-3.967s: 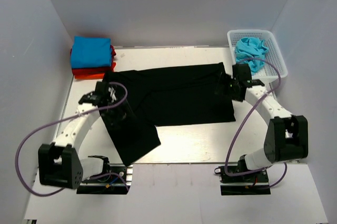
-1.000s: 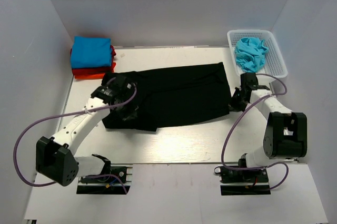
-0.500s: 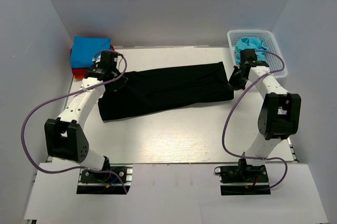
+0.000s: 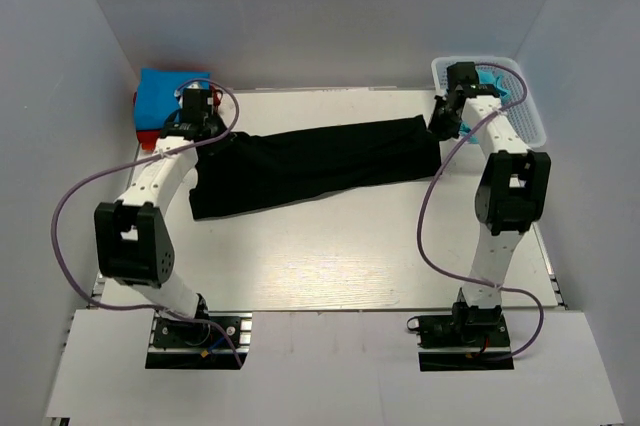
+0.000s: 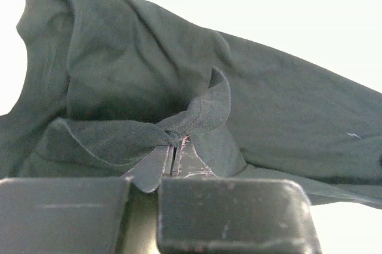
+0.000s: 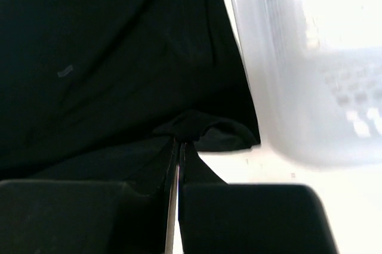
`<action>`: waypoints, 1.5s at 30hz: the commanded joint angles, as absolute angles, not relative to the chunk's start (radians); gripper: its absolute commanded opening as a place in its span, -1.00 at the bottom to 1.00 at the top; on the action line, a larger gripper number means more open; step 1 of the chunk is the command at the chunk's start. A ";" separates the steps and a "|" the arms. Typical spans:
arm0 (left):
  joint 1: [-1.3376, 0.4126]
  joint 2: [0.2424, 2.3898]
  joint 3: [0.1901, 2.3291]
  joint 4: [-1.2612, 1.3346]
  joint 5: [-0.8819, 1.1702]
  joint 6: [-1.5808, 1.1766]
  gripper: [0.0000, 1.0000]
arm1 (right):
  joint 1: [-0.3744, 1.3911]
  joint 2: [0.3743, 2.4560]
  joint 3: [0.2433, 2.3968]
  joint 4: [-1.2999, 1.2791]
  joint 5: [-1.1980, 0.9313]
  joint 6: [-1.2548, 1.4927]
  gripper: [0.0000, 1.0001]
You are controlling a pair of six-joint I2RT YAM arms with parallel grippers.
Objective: Fold and stack the t-shirts
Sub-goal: Fold the other side of the tshirt into a rectangle, then rotate the tshirt 90 degrees
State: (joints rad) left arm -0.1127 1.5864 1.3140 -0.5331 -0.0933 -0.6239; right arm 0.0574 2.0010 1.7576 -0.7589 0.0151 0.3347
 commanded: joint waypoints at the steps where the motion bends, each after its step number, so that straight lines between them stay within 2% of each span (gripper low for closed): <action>1: -0.088 1.659 1.379 -0.431 -0.041 -0.549 -1.00 | 0.054 2.080 1.879 -0.799 0.035 0.322 -1.00; 3: -0.077 1.706 1.423 -0.411 -0.041 -0.549 -1.00 | 0.055 2.114 1.945 -0.801 0.020 0.321 -1.00; 5: -0.066 1.759 1.466 -0.411 -0.041 -0.526 -0.93 | 0.057 2.186 2.047 -0.814 -0.024 0.321 -0.87; 6: -0.055 1.825 1.526 -0.426 -0.041 -0.512 -0.17 | 0.057 2.204 2.072 -0.833 -0.032 0.321 -0.45; 7: -0.046 1.862 1.569 -0.457 -0.041 -0.512 0.57 | 0.055 2.245 2.098 -0.844 -0.026 0.321 -0.23; 8: -0.046 1.900 1.669 -0.525 -0.032 -0.491 0.99 | 0.057 2.255 2.143 -0.859 -0.025 0.305 -0.15; 9: -0.046 1.966 1.719 -0.560 -0.032 -0.491 1.00 | 0.060 2.260 2.149 -0.861 -0.026 0.301 0.01; 14: -0.037 2.014 1.841 -0.586 -0.023 -0.462 1.00 | 0.092 2.140 2.015 -0.761 -0.040 0.250 0.19; 15: -0.037 2.005 1.841 -0.586 -0.009 -0.462 1.00 | 0.103 2.125 1.996 -0.753 -0.044 0.247 0.33; 17: -0.037 1.958 1.790 -0.574 0.037 -0.451 1.00 | 0.120 2.082 1.941 -0.724 -0.074 0.230 0.33; 19: -0.049 1.915 1.694 -0.548 0.057 -0.451 1.00 | 0.133 2.057 1.890 -0.703 -0.092 0.226 0.80; 25: -0.063 1.737 1.369 -0.451 0.199 -0.529 1.00 | 0.167 2.100 1.844 -0.667 -0.130 0.262 0.80; 28: -0.072 1.712 1.255 -0.408 0.199 -0.575 1.00 | 0.164 2.154 1.855 -0.657 -0.146 0.299 0.80; 32: -0.072 1.799 1.279 -0.420 0.170 -0.586 1.00 | 0.164 2.195 1.813 -0.621 -0.127 0.321 0.80; 35: -0.081 1.951 1.380 -0.411 0.169 -0.586 1.00 | 0.166 2.189 1.725 -0.603 -0.069 0.321 0.80; 38: -0.081 2.110 1.576 -0.446 0.169 -0.577 1.00 | 0.164 2.146 1.583 -0.563 -0.051 0.316 0.80; 41: -0.092 2.236 1.754 -0.462 0.218 -0.555 1.00 | 0.184 2.056 1.402 -0.555 -0.046 0.324 0.80; 42: -0.107 2.300 1.805 -0.439 0.247 -0.555 1.00 | 0.210 1.952 1.261 -0.557 -0.063 0.321 0.80; 44: -0.129 2.385 1.978 -0.416 0.273 -0.555 1.00 | 0.264 1.883 1.177 -0.595 -0.115 0.298 0.80; 45: -0.144 2.442 2.059 -0.416 0.291 -0.555 1.00 | 0.346 1.806 1.105 -0.612 -0.136 0.287 0.80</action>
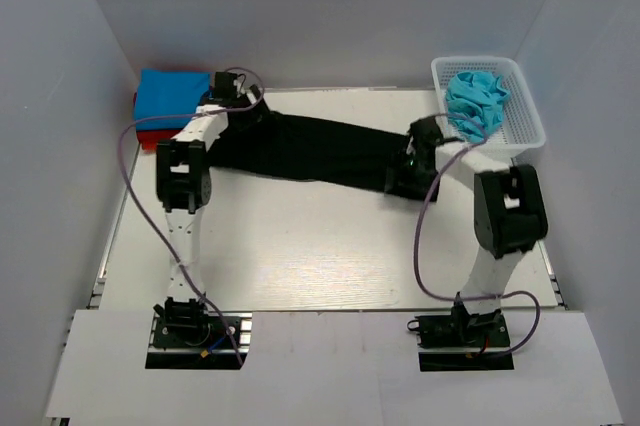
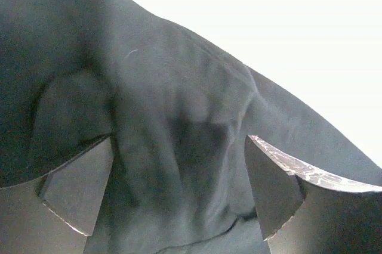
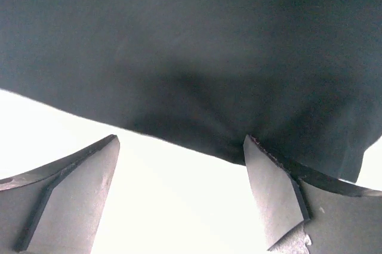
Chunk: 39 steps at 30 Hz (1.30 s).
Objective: Fold and stack the t-shirts
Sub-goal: Rotate the tshirt 90 degrees
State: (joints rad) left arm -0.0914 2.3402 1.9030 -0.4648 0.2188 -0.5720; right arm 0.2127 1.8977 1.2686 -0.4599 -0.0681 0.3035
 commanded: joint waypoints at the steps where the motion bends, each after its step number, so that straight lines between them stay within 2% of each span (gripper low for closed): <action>1: -0.175 2.507 2.150 -0.416 0.335 -0.555 1.00 | 0.380 1.748 1.045 -0.638 -0.170 0.275 0.80; 2: -0.189 2.655 2.350 -0.399 0.371 -0.566 1.00 | 0.414 1.693 1.002 -0.719 -0.195 0.262 0.80; 3: -0.202 2.727 2.438 -0.367 0.405 -0.586 1.00 | 0.483 1.666 0.979 -0.735 -0.230 0.250 0.80; 4: -0.227 2.787 2.539 -0.321 0.443 -0.666 1.00 | 0.559 1.582 0.950 -0.789 -0.380 0.194 0.80; 5: -0.236 2.827 2.531 -0.249 0.469 -0.725 1.00 | 0.593 1.556 0.957 -0.817 -0.387 0.189 0.80; 6: -0.236 2.847 2.495 -0.025 0.489 -0.794 1.00 | 0.676 1.531 0.972 -0.846 -0.373 0.178 0.80; 8: -0.270 2.875 2.436 0.165 0.500 -0.941 1.00 | 0.739 1.435 1.029 -0.880 -0.435 0.078 0.80; 9: -0.284 2.919 2.491 0.170 0.439 -0.942 1.00 | 0.741 1.407 1.029 -0.855 -0.565 0.071 0.80; 11: -0.320 2.919 2.534 0.187 0.425 -0.887 1.00 | 0.738 1.303 1.013 -0.717 -0.589 0.105 0.80; 13: -0.336 2.863 2.368 0.415 0.427 -0.887 1.00 | 0.735 1.263 1.011 -0.683 -0.584 0.124 0.80; 16: -0.359 2.858 2.435 0.478 0.394 -0.809 1.00 | 0.724 1.235 1.028 -0.692 -0.458 0.173 0.80; 17: -0.368 2.873 2.462 0.494 0.406 -0.808 1.00 | 0.716 1.236 1.035 -0.698 -0.302 0.228 0.80; 19: -0.368 2.873 2.490 0.494 0.419 -0.824 1.00 | 0.698 1.247 1.040 -0.733 -0.182 0.279 0.80; 20: -0.368 2.853 2.490 0.494 0.419 -0.824 1.00 | 0.680 1.256 1.045 -0.744 -0.040 0.351 0.80; 25: -0.368 2.637 2.453 0.350 0.310 -0.761 1.00 | 0.585 1.328 1.002 -0.692 0.072 0.420 0.80; 27: -0.335 2.525 2.497 0.081 0.290 -0.775 1.00 | 0.526 1.365 0.968 -0.646 0.074 0.408 0.80; 29: -0.325 2.344 2.381 0.080 0.397 -0.761 1.00 | 0.490 1.437 0.962 -0.606 0.026 0.387 0.80; 30: -0.313 2.285 2.288 0.057 0.397 -0.741 1.00 | 0.489 1.463 0.959 -0.594 0.020 0.384 0.80; 35: -0.325 2.019 2.114 -0.262 0.347 -0.503 1.00 | 0.489 1.614 0.957 -0.545 -0.043 0.396 0.80; 39: -0.316 1.749 1.661 -0.218 0.319 -0.517 1.00 | 0.492 1.612 0.899 -0.545 -0.187 0.431 0.80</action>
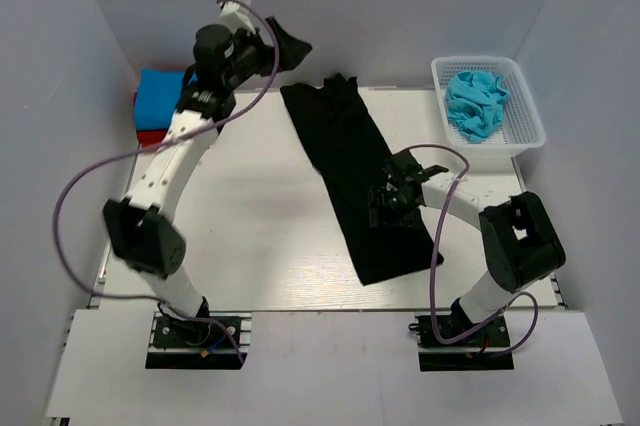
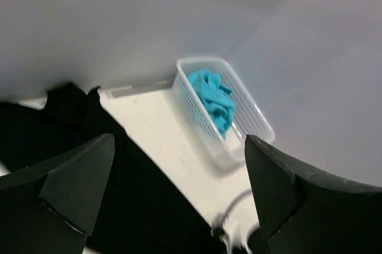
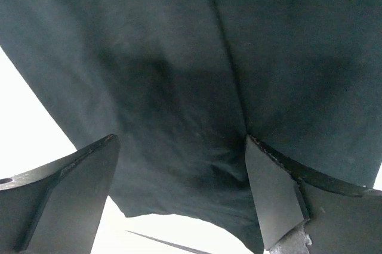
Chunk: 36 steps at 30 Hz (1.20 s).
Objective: Fold and stack the t-shirts
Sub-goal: Rotate the tshirt 90 degrees, then grab the bottom of the folded rectangular tshirt with both arms
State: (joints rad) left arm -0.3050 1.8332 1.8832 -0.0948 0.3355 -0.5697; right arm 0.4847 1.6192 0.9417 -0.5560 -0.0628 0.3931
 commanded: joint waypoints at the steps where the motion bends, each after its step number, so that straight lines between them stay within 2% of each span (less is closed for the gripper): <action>1: -0.316 1.700 1.598 -0.209 0.301 -0.517 1.00 | 0.505 1.600 0.896 -0.545 -0.296 0.420 0.80; 3: -0.316 1.578 1.465 -0.245 0.240 -0.517 1.00 | 0.524 1.591 0.896 -0.537 -0.394 0.422 0.80; 4: -0.316 1.547 1.439 -0.276 0.229 -0.526 1.00 | 0.547 1.588 0.896 -0.531 -0.516 0.432 0.80; 11: -0.325 1.292 1.260 -0.481 0.152 -0.569 1.00 | 0.738 1.657 1.029 -0.448 -0.710 0.471 0.80; 16: -0.336 1.213 1.160 -0.661 0.165 -0.607 1.00 | 0.730 1.611 1.034 -0.443 -0.652 0.506 0.80; 18: -0.347 1.201 1.103 -0.672 0.310 -0.632 1.00 | 0.727 1.563 1.046 -0.465 -0.598 0.518 0.80; 21: -0.392 1.229 0.945 -0.663 0.504 -0.673 1.00 | 0.695 1.504 1.062 -0.625 -0.371 0.535 0.80; 24: -0.496 1.204 0.810 -0.663 0.485 -0.736 1.00 | 0.648 1.374 0.982 -0.777 -0.243 0.569 0.80; 29: -0.691 1.170 0.744 -0.577 0.451 -0.844 1.00 | 0.572 1.237 0.818 -0.942 -0.121 0.627 0.80; 33: -0.907 1.326 0.788 -0.551 0.405 -0.862 0.81 | 0.526 1.093 0.642 -0.962 -0.132 0.676 0.80; 36: -0.971 1.393 0.830 -0.600 0.333 -0.862 0.73 | 0.512 1.046 0.615 -0.937 -0.124 0.686 0.76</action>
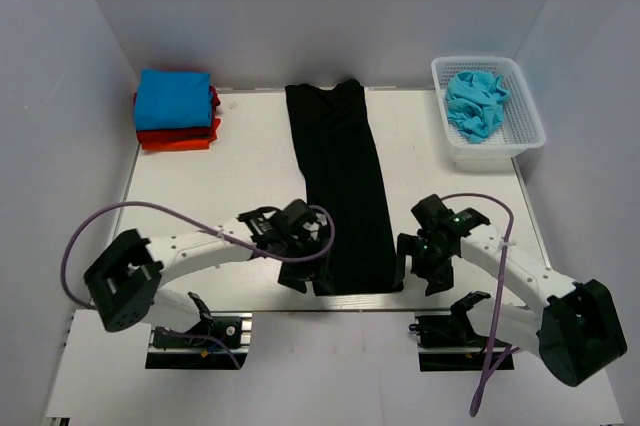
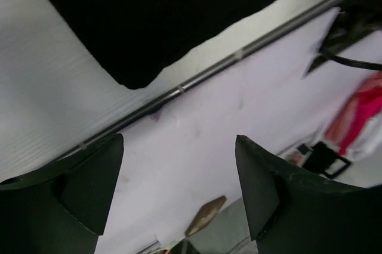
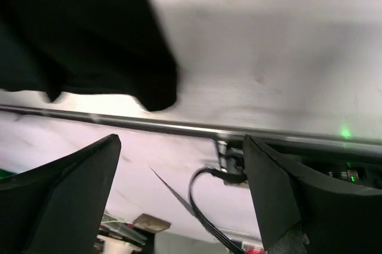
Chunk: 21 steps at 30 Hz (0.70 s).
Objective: Fold and stack the t-shirts
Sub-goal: Grab the bottom of the folded rectangular tshirt with both arms
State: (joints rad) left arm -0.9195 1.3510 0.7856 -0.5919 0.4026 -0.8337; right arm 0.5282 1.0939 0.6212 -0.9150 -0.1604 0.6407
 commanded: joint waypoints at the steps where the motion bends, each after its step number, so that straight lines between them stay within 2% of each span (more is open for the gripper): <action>1: -0.992 1.407 0.830 -0.600 0.313 -0.862 0.69 | 0.508 1.036 0.614 -0.922 -0.115 0.672 0.71; 3: -0.992 1.442 0.830 -0.610 0.262 -0.848 0.66 | 0.499 1.049 0.611 -0.902 -0.117 0.660 0.62; 6: -1.011 1.494 0.839 -0.636 0.213 -0.828 0.54 | 0.494 1.106 0.594 -0.861 -0.167 0.626 0.35; 7: -1.011 1.508 0.854 -0.647 0.204 -0.819 0.45 | 0.486 1.124 0.586 -0.839 -0.187 0.615 0.32; 12: -1.031 1.543 0.854 -0.585 0.170 -0.819 0.34 | 0.486 1.207 0.569 -0.749 -0.230 0.566 0.27; 15: -1.031 1.566 0.879 -0.584 0.161 -0.819 0.15 | 0.485 1.235 0.563 -0.710 -0.261 0.548 0.24; 16: -1.031 1.581 0.890 -0.594 0.170 -0.819 -0.01 | 0.488 1.238 0.563 -0.700 -0.264 0.543 0.20; 17: -1.040 1.582 0.890 -0.594 0.170 -0.819 -0.05 | 0.488 1.252 0.561 -0.698 -0.268 0.535 0.13; 19: -1.040 1.582 0.868 -0.566 0.182 -0.819 -0.09 | 0.489 1.259 0.561 -0.678 -0.290 0.528 -0.16; 21: -1.040 1.592 0.868 -0.566 0.192 -0.819 -0.17 | 0.488 1.273 0.551 -0.666 -0.316 0.522 -0.30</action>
